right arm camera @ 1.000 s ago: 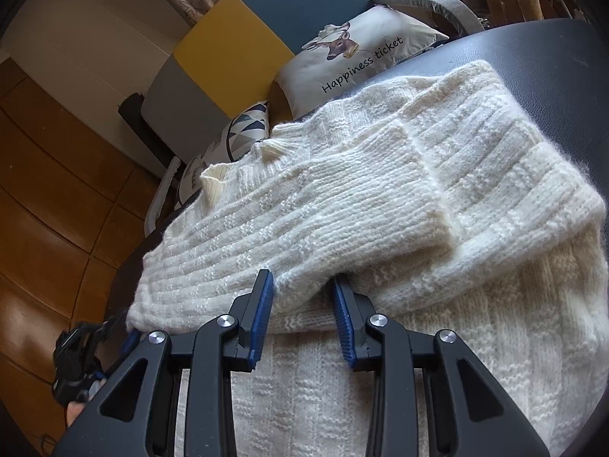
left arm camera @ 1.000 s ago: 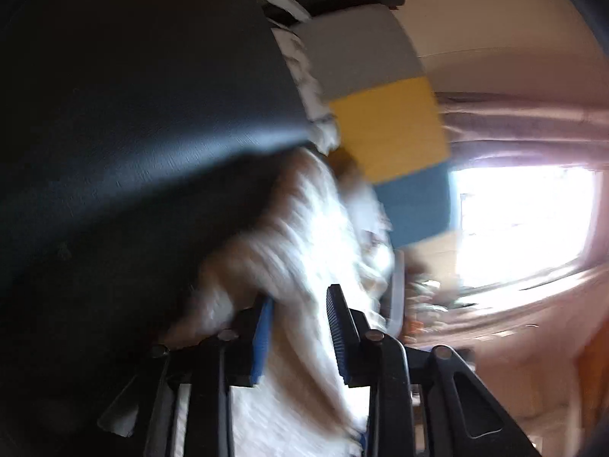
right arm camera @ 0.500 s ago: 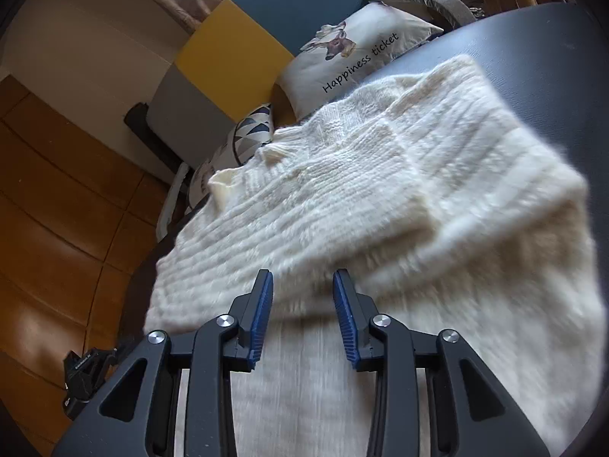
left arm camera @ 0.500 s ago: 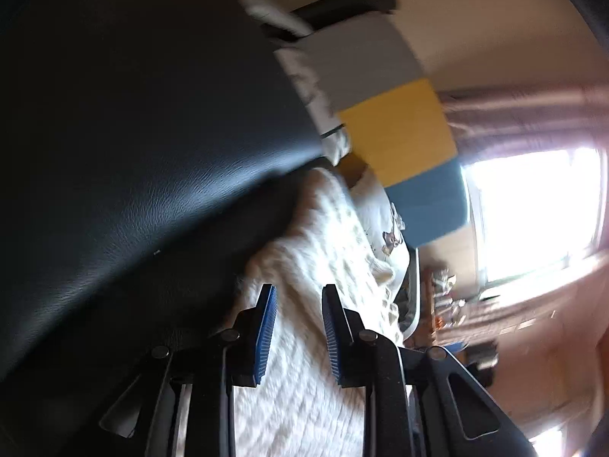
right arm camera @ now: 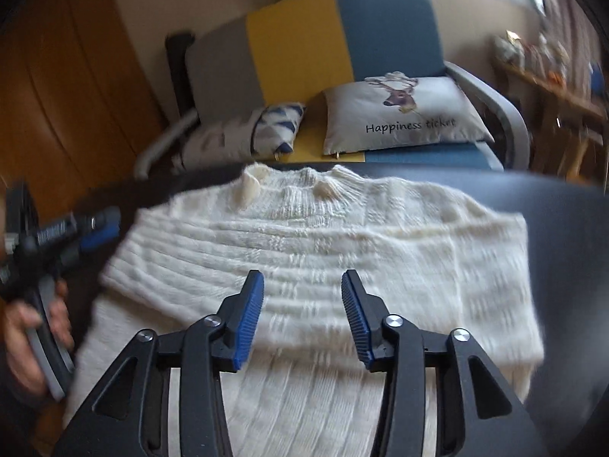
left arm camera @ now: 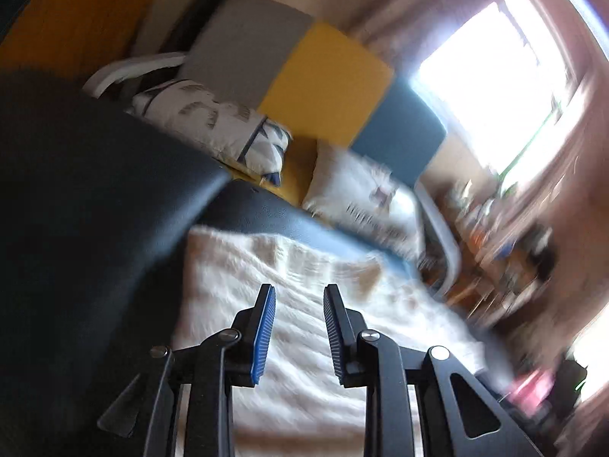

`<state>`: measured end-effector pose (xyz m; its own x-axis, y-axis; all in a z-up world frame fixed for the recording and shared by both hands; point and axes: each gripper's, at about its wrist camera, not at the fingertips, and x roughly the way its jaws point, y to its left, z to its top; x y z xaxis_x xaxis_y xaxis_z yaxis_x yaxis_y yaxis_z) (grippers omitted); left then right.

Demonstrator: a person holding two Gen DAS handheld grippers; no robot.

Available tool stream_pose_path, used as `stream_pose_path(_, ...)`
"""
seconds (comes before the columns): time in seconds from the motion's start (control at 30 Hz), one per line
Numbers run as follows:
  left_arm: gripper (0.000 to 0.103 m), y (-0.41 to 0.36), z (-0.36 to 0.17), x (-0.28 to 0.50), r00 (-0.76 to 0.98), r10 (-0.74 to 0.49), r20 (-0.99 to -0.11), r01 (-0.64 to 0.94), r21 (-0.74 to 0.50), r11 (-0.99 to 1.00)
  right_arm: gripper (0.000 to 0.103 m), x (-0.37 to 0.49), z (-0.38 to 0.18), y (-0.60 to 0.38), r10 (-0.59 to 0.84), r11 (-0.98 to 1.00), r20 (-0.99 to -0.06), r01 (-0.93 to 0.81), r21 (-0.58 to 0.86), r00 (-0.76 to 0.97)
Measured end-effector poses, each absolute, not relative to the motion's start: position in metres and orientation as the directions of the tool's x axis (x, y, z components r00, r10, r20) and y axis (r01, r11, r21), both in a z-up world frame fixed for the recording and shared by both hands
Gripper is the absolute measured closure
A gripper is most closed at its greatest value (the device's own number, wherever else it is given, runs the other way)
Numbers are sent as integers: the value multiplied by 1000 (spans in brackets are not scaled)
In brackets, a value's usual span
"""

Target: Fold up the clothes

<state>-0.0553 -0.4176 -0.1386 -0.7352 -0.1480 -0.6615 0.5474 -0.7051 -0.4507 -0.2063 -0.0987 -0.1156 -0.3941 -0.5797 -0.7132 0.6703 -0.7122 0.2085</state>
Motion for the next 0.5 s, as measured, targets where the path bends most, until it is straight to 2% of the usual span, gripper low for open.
stream_pose_path(0.07, 79, -436, -156, -68, -672, -155, -724, 599, -407, -690, 57, -216, -130, -109, -527, -732, -749, 662, 160, -401)
stream_pose_path(0.2, 82, -447, -167, -64, -701, -149, -697, 572, -424, -702, 56, -231, -156, -107, -473, -762, -776, 635, 123, -417)
stream_pose_path(0.4, 80, -440, -145, -68, -745, -168, -645, 526, -414, -743, 56, -229, -142, -110, -515, -715, -751, 690, 112, -412)
stream_pose_path(0.5, 80, -447, -148, -87, -696, -187, -693, 555, -353, -753, 56, -238, -145, -114, -501, -718, -760, 689, 98, -414)
